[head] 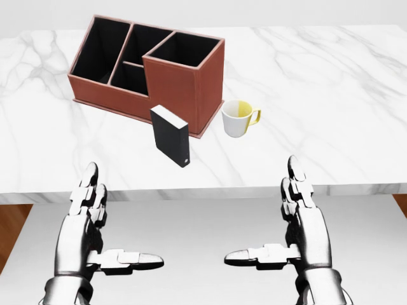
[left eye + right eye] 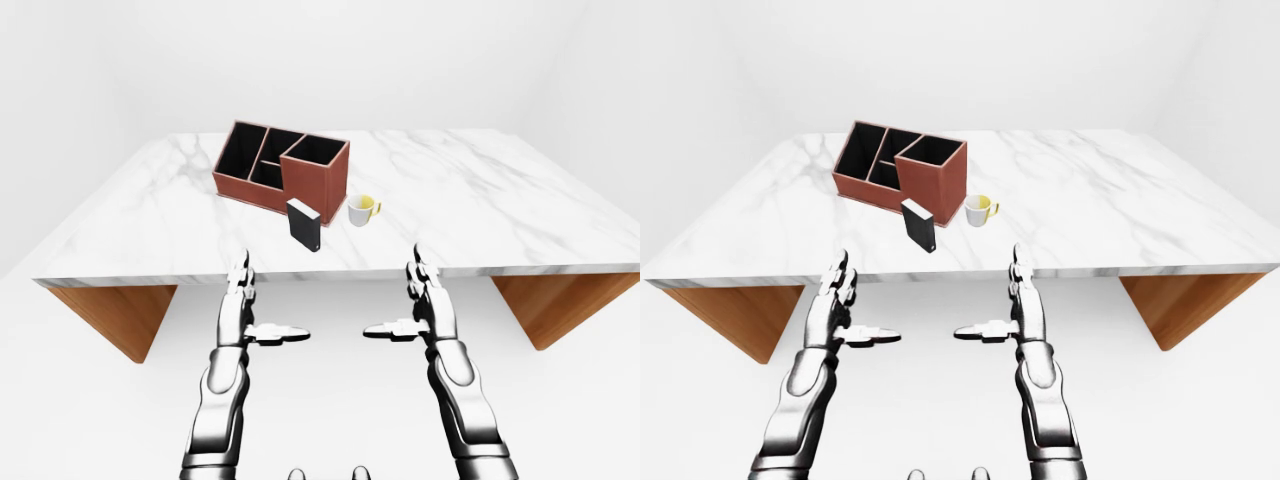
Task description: Pick up the book and place it in the right compartment of the caddy.
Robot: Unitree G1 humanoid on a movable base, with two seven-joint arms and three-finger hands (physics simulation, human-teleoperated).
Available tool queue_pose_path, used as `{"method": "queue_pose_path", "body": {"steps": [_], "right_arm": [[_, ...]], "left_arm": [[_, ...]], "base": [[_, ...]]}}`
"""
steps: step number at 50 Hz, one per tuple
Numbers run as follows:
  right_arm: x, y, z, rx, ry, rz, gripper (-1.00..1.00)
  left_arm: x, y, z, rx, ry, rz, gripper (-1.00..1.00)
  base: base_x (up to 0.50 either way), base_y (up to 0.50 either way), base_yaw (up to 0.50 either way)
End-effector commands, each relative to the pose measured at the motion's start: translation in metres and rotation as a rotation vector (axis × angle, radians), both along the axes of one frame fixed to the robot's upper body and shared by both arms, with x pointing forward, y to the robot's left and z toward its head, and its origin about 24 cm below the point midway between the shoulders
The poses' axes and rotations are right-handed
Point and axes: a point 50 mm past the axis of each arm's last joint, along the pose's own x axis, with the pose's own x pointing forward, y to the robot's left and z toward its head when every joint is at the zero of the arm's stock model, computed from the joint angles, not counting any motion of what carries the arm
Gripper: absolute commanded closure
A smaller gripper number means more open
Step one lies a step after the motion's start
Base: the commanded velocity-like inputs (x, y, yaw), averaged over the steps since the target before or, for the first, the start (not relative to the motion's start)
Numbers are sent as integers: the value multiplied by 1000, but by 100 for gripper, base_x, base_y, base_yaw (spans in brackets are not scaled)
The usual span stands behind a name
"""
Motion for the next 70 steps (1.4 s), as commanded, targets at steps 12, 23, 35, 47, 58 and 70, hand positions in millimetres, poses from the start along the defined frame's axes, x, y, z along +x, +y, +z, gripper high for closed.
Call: {"method": "queue_pose_path", "body": {"steps": [12, 23, 35, 47, 58, 70], "right_arm": [[-16, -13, 32, -21, -132, -17, -100], [-41, -28, 75, 13, -272, -59, -100], [-106, -86, 151, 31, -664, -244, -100], [-193, -165, 182, 22, -853, -456, -100], [-259, -209, 189, 40, -929, -594, -100], [-293, -249, 159, 153, -888, -676, -100]], "left_arm": [[0, 8, 0, 2, -10, 7, -100], [-2, 8, 6, -11, -35, 6, -100], [-2, 7, 3, -17, -26, -2, -100], [-1, 7, -1, -15, -6, 2, -100], [-2, 7, -2, -12, 1, 5, -100], [-1, 7, -4, -5, 6, 6, -100]], "base": [[0, 0, 0], [0, 0, 0], [0, 0, 0], [0, 0, 0], [0, 0, 0], [0, 0, 0]]}}
